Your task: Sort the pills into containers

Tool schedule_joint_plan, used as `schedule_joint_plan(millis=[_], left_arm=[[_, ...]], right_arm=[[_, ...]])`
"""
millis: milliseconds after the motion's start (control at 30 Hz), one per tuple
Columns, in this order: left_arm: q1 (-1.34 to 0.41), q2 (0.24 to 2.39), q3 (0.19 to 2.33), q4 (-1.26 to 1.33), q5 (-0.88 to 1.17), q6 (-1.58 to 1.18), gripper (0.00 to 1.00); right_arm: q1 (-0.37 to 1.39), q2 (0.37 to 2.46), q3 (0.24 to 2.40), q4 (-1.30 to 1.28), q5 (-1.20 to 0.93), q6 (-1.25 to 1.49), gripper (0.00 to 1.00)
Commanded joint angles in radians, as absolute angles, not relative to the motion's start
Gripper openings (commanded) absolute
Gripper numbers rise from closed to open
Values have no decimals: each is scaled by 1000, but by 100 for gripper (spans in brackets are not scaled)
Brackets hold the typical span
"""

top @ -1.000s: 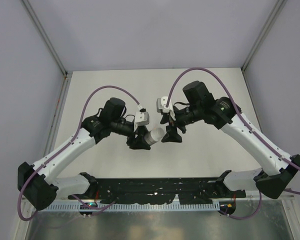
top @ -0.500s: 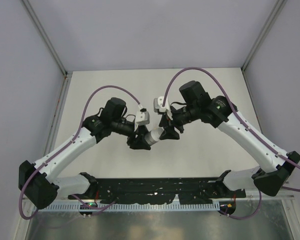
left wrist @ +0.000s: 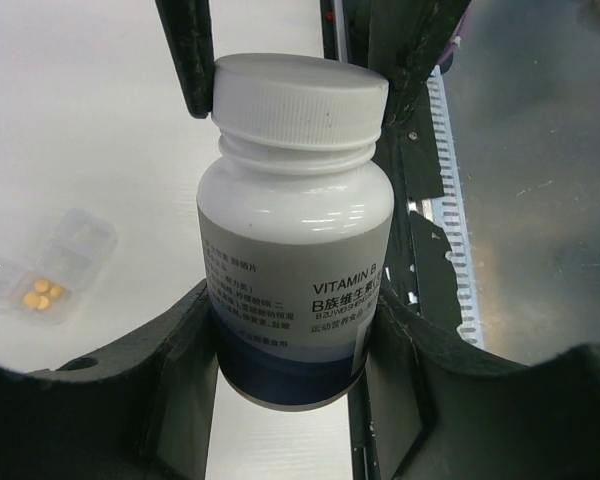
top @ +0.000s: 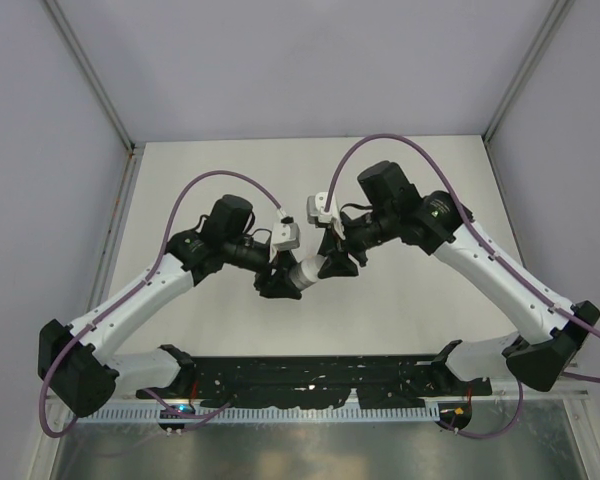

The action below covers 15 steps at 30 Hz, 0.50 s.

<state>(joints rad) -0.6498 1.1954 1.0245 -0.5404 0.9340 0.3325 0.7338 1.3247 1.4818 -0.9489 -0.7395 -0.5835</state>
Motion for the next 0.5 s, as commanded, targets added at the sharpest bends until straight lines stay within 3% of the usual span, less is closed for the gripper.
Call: schedule_joint_plan(millis=[0, 467], left_arm=[[-652, 1172, 1035, -518, 919, 368, 0], [-650, 1138, 985, -410, 813, 307, 0]], right_arm=[[733, 1339, 1493, -928, -795, -569, 24], [693, 1400, 1502, -905, -884, -491, 17]])
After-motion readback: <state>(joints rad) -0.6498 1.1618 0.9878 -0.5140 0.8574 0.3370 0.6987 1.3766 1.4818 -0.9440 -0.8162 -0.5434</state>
